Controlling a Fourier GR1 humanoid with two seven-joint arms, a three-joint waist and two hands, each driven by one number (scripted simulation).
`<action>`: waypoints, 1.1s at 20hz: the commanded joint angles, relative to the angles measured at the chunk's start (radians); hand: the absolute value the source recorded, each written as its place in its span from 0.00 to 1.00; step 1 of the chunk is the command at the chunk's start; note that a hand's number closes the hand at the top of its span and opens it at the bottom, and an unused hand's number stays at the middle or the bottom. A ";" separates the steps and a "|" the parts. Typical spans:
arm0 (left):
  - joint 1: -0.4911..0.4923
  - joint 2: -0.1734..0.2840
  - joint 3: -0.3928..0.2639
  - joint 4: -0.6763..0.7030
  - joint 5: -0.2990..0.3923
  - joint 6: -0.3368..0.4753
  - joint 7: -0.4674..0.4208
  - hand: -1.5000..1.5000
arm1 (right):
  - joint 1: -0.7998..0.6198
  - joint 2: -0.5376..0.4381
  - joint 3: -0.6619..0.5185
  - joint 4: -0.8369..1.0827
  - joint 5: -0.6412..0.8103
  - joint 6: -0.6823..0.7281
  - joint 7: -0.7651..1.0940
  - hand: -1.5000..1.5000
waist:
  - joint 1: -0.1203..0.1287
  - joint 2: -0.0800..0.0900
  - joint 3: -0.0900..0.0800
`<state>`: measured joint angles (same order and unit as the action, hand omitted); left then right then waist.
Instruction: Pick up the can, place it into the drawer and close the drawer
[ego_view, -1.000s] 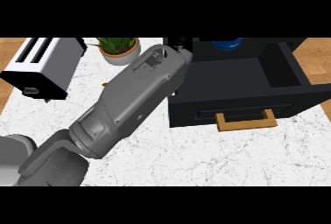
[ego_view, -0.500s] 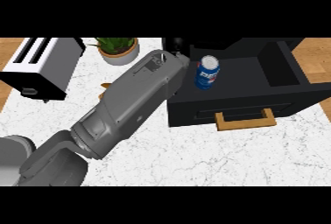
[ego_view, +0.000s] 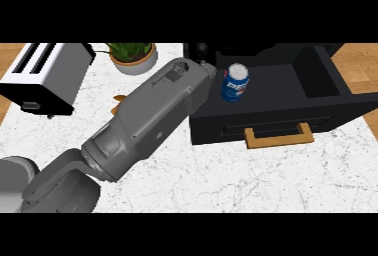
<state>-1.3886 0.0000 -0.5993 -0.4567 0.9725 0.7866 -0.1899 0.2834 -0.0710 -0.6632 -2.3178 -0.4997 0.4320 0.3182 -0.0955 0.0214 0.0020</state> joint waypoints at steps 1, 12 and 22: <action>0.000 0.000 -0.009 -0.036 0.035 0.009 -0.026 0.00 | -0.030 -0.034 -0.017 -0.037 0.136 0.055 -0.099 0.00 | -0.001 0.001 0.000; -0.046 0.000 0.011 -0.013 0.060 -0.005 -0.106 0.00 | -0.151 -0.038 0.146 -0.119 0.508 0.068 -0.209 0.00 | 0.055 -0.004 -0.001; -0.067 0.000 0.012 -0.056 0.079 0.018 -0.045 0.00 | -0.301 -0.015 0.474 0.010 1.017 -0.022 -0.266 0.00 | 0.101 -0.014 -0.002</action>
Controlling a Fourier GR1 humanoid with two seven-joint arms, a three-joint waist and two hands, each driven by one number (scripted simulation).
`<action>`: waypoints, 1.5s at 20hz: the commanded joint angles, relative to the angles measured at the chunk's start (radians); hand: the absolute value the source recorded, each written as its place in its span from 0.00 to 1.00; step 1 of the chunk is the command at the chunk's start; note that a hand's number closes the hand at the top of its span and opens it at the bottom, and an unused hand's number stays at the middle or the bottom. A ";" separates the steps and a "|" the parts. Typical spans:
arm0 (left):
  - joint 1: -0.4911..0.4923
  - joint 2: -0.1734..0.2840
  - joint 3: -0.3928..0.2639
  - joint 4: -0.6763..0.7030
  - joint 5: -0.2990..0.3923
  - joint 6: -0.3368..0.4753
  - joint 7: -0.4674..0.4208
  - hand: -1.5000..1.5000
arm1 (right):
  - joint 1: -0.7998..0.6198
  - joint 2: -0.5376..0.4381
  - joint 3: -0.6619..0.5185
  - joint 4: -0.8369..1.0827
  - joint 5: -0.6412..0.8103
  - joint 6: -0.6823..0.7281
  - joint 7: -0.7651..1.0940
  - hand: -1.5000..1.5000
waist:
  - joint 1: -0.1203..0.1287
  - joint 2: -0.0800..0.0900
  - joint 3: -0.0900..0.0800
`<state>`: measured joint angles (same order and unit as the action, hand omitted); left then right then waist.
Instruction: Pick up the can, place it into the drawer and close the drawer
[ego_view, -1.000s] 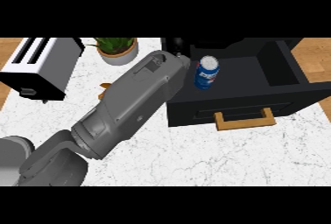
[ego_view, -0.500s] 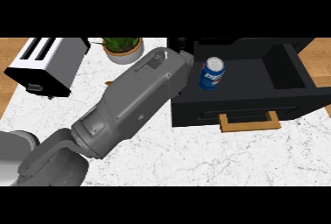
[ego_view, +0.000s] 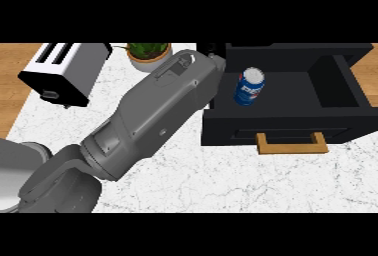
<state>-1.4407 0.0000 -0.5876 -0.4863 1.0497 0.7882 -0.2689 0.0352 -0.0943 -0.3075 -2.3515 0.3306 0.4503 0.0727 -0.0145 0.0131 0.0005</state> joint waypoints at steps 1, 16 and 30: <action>0.034 0.000 -0.004 -0.027 -0.005 -0.005 0.019 0.00 | -0.094 0.001 0.113 0.129 0.233 -0.079 -0.055 0.00 | 0.030 -0.005 0.000; 0.097 0.071 -0.007 -0.154 -0.090 0.061 0.118 0.00 | -0.434 -0.058 0.331 0.712 0.644 -0.302 -0.156 0.00 | 0.050 -0.015 -0.001; 0.233 0.258 -0.019 -0.399 -0.162 0.076 0.244 0.00 | -0.691 -0.010 0.320 1.375 0.899 -0.671 -0.157 0.00 | 0.061 -0.013 0.000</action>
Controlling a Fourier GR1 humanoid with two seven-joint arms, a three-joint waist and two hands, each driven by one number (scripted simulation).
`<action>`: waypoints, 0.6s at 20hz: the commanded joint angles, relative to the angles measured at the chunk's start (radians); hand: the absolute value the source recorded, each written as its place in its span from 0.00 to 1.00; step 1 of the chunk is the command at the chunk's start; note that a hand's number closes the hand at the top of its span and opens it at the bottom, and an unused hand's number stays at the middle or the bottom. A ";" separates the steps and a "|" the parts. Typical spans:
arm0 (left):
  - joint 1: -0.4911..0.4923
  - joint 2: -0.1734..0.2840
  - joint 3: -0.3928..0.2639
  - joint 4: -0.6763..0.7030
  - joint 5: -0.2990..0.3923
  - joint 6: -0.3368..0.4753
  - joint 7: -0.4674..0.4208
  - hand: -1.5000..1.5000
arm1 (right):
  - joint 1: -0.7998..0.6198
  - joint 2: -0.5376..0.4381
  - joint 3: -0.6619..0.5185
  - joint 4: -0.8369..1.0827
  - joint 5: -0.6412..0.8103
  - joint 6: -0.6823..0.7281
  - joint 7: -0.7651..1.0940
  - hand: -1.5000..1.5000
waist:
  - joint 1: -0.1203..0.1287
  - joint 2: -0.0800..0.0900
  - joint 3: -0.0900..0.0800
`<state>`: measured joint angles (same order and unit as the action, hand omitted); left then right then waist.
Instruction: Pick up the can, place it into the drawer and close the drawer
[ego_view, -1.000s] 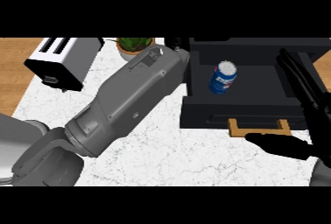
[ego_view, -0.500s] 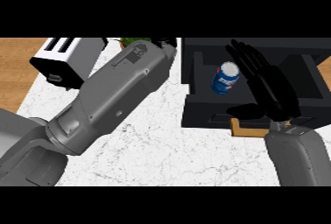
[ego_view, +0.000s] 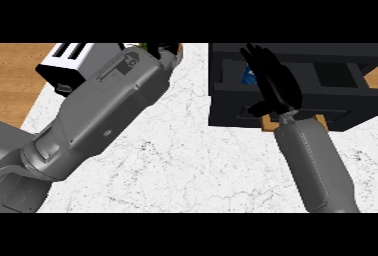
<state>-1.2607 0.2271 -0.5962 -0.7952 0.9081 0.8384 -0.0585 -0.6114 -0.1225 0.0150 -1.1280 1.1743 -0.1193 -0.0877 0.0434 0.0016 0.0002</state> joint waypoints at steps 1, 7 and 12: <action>0.026 0.043 -0.017 -0.082 -0.034 0.042 0.061 0.00 | -0.038 0.009 -0.009 0.204 0.059 -0.142 -0.027 0.00 | -0.001 0.001 0.001; 0.056 0.117 -0.001 -0.170 -0.049 0.027 0.113 0.00 | -0.120 -0.013 -0.069 0.426 0.090 -0.316 -0.056 0.00 | 0.010 0.006 0.001; 0.104 0.151 0.012 -0.228 -0.061 0.022 0.129 0.00 | -0.239 -0.011 -0.110 0.553 0.100 -0.388 -0.039 0.00 | 0.016 0.008 0.001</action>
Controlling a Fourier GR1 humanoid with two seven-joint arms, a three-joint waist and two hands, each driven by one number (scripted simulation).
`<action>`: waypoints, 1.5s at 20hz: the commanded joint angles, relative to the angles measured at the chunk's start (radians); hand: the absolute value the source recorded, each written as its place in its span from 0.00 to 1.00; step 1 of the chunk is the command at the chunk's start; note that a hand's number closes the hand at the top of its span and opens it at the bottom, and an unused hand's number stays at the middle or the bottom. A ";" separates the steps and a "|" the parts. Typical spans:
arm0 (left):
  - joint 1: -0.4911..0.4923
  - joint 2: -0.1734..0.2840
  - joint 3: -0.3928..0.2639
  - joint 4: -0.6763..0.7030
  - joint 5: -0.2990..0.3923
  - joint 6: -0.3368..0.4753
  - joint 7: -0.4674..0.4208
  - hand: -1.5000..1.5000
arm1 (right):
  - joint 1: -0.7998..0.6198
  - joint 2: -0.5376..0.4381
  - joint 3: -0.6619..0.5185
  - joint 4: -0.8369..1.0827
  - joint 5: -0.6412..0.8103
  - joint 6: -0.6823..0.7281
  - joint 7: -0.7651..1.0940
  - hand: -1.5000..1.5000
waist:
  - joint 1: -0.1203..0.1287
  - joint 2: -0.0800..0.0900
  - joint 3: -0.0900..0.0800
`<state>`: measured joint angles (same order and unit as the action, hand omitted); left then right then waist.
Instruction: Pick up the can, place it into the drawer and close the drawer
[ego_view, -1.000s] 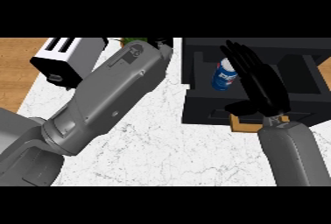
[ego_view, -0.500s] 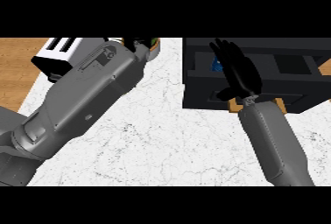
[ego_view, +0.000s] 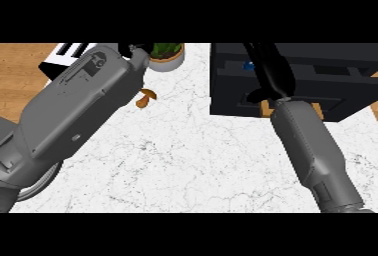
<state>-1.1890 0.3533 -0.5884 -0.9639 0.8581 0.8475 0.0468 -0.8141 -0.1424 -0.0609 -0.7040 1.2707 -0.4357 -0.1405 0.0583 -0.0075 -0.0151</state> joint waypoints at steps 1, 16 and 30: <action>0.013 0.030 0.019 -0.011 -0.008 -0.019 0.017 0.00 | -0.010 -0.024 -0.060 0.147 -0.025 -0.121 -0.048 0.00 | -0.006 0.027 0.017; 0.054 0.075 0.016 -0.170 -0.045 -0.006 0.087 0.00 | -0.302 -0.069 -0.123 0.426 0.033 -0.243 0.035 0.00 | 0.053 0.040 0.017; 0.123 0.122 0.027 -0.240 -0.063 -0.024 0.106 0.00 | -0.430 -0.075 -0.255 0.490 -0.117 -0.088 -0.147 0.00 | 0.053 0.045 0.019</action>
<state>-1.0905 0.4639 -0.5672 -1.1907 0.7954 0.8382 0.1545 -1.1852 -0.2051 -0.2291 -0.1867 1.2549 -0.5580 -0.1960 0.1150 0.0458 0.0087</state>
